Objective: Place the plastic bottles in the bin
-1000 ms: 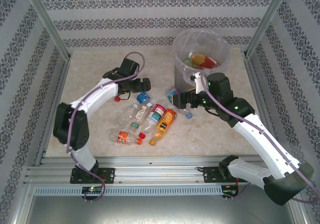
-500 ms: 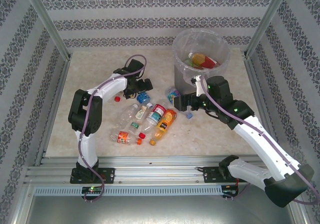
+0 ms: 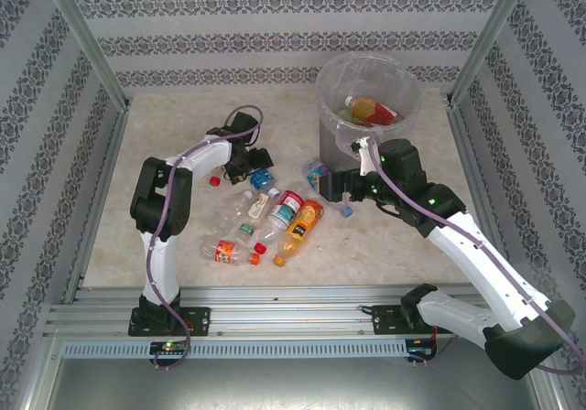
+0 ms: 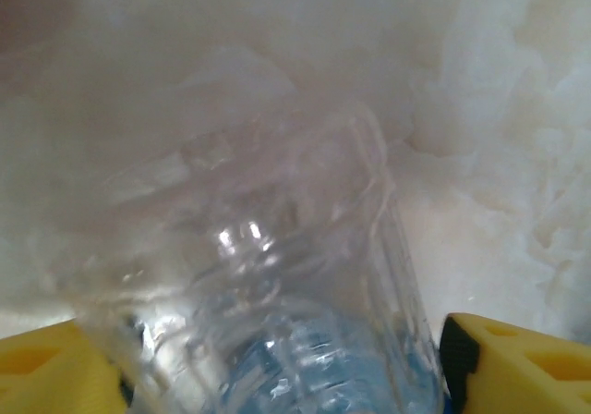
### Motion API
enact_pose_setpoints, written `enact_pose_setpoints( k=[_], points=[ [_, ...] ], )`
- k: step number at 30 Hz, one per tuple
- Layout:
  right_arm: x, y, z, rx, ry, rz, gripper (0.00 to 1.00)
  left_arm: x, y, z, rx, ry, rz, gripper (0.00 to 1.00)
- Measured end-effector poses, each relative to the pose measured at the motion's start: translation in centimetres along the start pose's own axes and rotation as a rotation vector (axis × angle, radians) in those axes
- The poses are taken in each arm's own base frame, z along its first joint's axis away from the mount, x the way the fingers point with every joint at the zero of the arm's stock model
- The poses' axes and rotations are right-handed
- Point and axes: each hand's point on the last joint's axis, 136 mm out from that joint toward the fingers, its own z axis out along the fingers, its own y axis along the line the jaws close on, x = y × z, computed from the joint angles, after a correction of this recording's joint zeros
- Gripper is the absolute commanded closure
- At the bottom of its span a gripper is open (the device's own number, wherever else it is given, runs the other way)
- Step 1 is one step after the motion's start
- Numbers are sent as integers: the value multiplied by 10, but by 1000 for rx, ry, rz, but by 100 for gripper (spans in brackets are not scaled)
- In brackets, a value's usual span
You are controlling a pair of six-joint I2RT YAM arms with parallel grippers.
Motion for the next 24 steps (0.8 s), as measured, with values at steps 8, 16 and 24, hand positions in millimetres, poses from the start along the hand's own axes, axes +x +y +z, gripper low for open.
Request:
enact_pose_setpoints(
  k=[8,16,24],
  points=[
    [-5,-1,7,-6,-20,6,2,-17,0,1,112,-32,-66,34],
    [0,20,31,-128,54,49,2,-24,-32,-29,306,-88,-70,31],
    [-23,42,44,-206,47,124,3,-27,-83,-112,649,-190,-31,31]
  ],
)
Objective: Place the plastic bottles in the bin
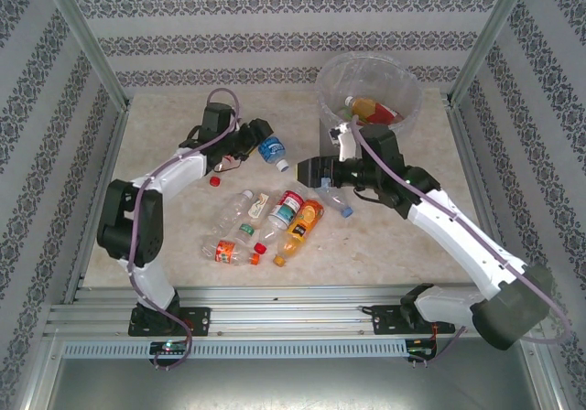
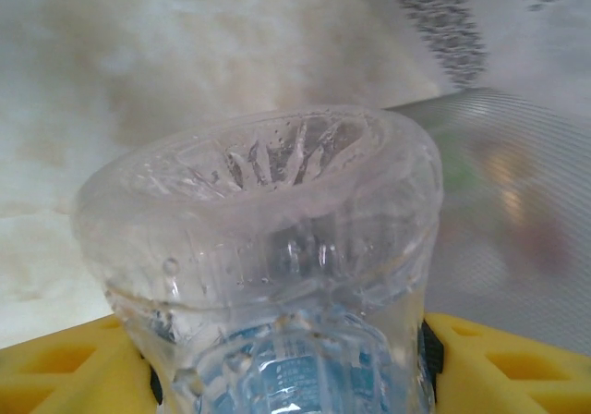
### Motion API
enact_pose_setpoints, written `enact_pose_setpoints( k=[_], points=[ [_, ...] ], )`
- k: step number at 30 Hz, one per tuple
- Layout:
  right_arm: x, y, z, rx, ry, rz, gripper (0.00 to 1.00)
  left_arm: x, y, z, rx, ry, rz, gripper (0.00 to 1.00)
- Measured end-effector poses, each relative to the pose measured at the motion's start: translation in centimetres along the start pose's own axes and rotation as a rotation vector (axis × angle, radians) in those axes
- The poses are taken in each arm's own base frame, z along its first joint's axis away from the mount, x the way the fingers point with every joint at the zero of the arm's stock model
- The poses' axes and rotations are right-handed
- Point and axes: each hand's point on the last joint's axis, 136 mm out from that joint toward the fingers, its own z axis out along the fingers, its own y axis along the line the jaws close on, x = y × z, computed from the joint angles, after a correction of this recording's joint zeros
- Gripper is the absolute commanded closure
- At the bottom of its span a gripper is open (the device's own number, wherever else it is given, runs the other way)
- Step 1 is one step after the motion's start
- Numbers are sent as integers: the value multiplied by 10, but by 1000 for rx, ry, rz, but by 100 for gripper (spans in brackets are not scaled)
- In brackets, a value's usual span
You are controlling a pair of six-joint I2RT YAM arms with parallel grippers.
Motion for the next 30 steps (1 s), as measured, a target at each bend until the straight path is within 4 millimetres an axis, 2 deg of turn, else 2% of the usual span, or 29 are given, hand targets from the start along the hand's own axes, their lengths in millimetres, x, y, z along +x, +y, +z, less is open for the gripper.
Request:
enact_pose_setpoints(
  k=[6,13,20,30],
  points=[
    [-8,-4,27,6,34,59,8,19,-15,-21,99,11,-46,32],
    [-14,-2,53,10,64,78,10,45,-32,-34,163,72,-100,33],
    [-15,-13,66,41,77,93,11,55,-59,-50,223,82,-76,33],
    [-14,-16,69,51,81,116,18,64,-69,-51,259,104,-78,33]
  ],
)
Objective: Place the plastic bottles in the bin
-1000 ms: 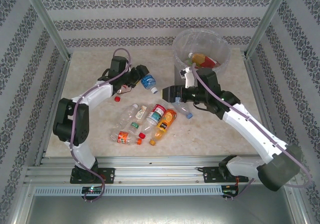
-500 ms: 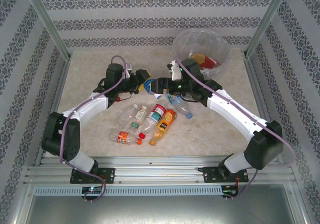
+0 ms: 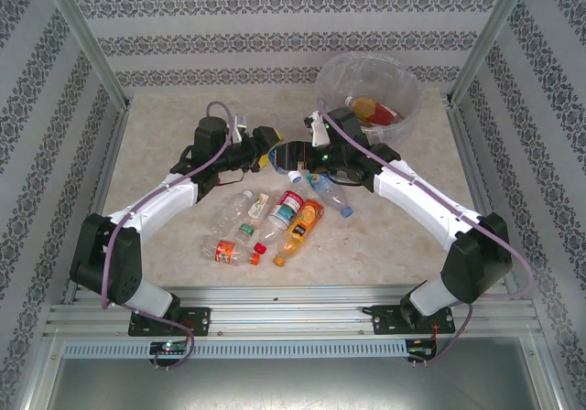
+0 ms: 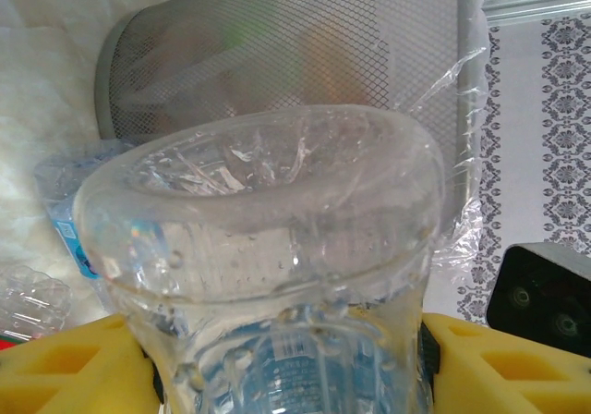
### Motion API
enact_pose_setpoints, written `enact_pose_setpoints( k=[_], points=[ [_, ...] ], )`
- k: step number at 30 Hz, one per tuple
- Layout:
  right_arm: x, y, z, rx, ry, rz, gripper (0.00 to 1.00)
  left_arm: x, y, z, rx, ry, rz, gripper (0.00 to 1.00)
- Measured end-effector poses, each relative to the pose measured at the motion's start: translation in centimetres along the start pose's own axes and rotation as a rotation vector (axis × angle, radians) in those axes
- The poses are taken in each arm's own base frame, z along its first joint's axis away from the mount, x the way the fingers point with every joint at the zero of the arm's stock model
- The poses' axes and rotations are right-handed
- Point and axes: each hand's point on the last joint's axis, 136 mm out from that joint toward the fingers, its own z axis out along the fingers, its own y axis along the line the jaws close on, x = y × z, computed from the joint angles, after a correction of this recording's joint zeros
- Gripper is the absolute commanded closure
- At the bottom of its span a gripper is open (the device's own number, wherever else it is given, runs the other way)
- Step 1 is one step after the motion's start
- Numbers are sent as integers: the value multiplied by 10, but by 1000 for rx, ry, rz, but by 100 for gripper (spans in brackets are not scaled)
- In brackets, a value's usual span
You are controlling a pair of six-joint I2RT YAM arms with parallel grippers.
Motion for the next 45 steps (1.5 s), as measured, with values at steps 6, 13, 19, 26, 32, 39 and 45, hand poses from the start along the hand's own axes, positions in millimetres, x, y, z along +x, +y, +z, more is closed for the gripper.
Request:
enact_pose_setpoints(
  k=[6,13,19,26,32,39,45],
  points=[
    [0,4,1,-10,-4,8,25,0,-9,1,40,-3,-2,33],
    [-3,7,1,-24,-12,14,38,-1,-16,2,78,-7,2,30],
    [-1,6,-1,-17,-10,13,44,2,-16,2,87,3,3,6],
    [-2,5,-21,-1,-49,10,46,7,-21,3,97,23,58,0],
    [-11,-3,-53,29,-102,0,47,10,-41,-5,141,34,197,0],
    [-31,-18,-100,109,-185,-38,47,22,-67,-22,202,59,396,0],
    [-59,-21,-136,173,-254,-118,46,28,-55,-28,107,90,507,0]
  ],
)
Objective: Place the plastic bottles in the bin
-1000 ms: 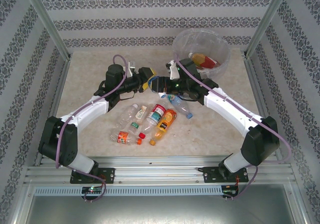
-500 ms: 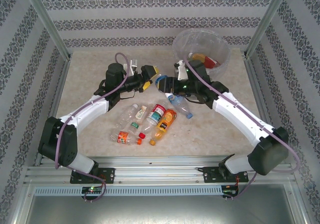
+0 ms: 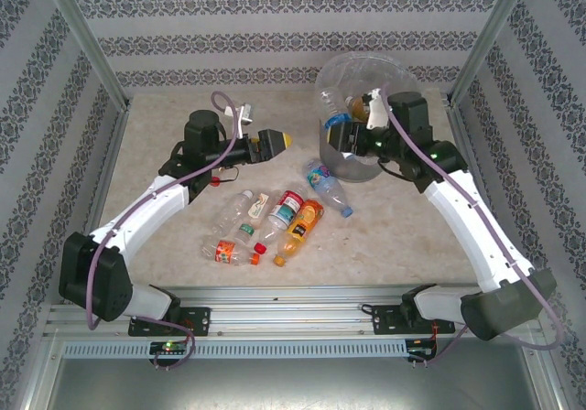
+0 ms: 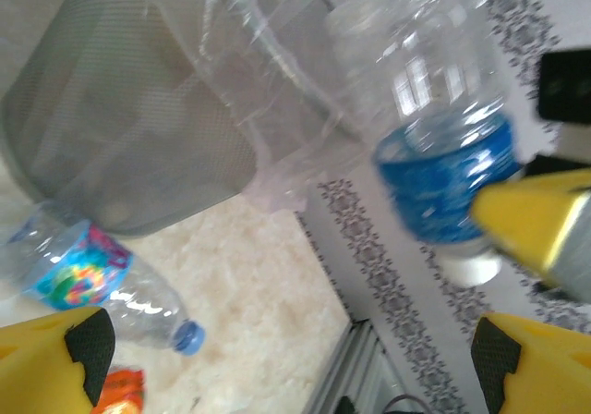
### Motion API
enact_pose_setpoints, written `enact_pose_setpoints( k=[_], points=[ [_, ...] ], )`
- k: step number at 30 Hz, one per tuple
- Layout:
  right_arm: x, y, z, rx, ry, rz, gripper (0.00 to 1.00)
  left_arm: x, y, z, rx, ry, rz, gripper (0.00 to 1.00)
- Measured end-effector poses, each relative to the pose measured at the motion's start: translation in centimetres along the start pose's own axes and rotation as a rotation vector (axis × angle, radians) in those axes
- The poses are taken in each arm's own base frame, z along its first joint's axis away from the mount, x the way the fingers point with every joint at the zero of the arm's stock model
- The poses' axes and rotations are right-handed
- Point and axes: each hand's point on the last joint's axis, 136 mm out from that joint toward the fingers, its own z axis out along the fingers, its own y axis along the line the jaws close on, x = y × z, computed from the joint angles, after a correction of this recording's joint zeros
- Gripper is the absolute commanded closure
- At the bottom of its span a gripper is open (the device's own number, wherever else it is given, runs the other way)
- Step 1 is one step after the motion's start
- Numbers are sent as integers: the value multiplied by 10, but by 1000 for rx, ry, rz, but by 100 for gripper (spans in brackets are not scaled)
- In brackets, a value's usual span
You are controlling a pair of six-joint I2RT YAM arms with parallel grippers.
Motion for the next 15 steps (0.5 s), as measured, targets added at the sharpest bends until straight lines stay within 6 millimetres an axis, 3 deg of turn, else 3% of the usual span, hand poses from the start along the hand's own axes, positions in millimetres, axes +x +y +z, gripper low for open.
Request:
enact_pose_setpoints(
  k=[7,15],
  points=[
    [-45,-21,-28,103,-74,-87,44,20,21,-15,-168,97,98,0],
    [-67,-57,-15,190,-1,-148,43,44,43,-36,-326,220,169,0]
  ],
)
